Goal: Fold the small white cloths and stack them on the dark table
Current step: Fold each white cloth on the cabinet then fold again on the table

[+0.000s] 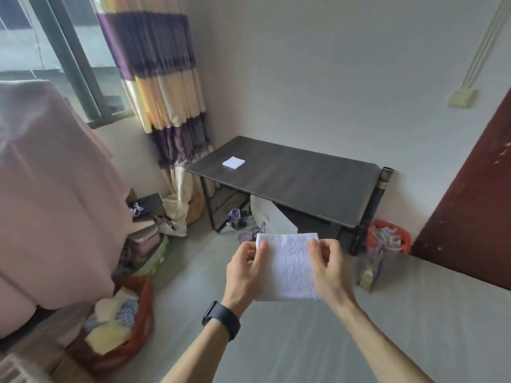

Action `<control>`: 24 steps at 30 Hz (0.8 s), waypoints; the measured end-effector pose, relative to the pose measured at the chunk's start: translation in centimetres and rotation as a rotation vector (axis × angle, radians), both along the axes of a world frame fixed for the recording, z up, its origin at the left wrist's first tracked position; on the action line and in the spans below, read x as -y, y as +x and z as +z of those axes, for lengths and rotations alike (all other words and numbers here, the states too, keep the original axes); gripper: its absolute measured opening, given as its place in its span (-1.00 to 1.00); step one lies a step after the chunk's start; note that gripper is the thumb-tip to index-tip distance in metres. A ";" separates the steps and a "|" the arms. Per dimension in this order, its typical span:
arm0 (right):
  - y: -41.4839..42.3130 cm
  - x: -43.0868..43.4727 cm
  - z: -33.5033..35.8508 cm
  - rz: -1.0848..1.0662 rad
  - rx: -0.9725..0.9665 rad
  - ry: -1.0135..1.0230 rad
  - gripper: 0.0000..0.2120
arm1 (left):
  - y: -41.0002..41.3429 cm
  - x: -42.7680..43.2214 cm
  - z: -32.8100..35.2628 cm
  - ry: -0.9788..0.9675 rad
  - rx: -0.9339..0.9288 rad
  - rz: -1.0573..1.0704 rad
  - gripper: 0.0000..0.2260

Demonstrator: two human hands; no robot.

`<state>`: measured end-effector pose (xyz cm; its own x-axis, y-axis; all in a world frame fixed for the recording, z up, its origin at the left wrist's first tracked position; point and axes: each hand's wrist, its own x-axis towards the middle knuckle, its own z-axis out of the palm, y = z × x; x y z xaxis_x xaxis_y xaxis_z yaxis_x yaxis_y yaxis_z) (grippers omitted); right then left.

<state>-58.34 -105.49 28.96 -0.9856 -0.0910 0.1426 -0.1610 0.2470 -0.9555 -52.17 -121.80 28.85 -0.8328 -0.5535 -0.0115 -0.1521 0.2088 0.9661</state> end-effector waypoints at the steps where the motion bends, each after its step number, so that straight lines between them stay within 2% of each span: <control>1: -1.5 1.9 -0.3 0.019 0.013 -0.013 -0.79 | -1.4 1.8 -0.2 -0.010 0.004 0.017 -0.73; 9: -16.7 16.3 -2.8 0.135 0.072 -0.040 -0.77 | -15.2 16.2 -1.7 -0.152 0.101 0.080 -0.77; 15: -26.4 24.2 -4.8 0.168 0.161 -0.010 -0.77 | -24.2 23.9 -3.4 -0.101 0.130 0.120 -0.73; 24: -39.8 35.1 -11.0 0.113 0.304 0.090 -0.75 | -38.0 34.8 -10.6 0.017 0.250 0.067 -0.72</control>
